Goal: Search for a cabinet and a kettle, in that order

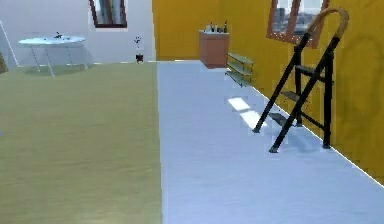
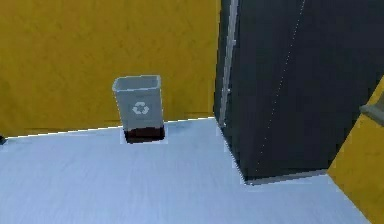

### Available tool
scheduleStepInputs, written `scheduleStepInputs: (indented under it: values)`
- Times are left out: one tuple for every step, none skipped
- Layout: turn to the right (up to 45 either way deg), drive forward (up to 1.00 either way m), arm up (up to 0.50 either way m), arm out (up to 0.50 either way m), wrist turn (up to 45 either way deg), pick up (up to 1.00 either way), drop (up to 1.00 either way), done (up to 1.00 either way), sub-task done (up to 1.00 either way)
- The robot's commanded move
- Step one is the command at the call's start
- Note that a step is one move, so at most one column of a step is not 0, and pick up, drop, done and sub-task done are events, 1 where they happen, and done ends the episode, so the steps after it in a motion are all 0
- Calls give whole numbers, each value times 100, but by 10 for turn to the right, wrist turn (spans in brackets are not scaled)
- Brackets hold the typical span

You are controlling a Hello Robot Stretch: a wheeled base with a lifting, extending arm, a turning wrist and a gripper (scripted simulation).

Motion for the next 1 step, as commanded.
scheduleStepInputs:
  values:
    - [0,100,0,0,0,0,0,0,0]
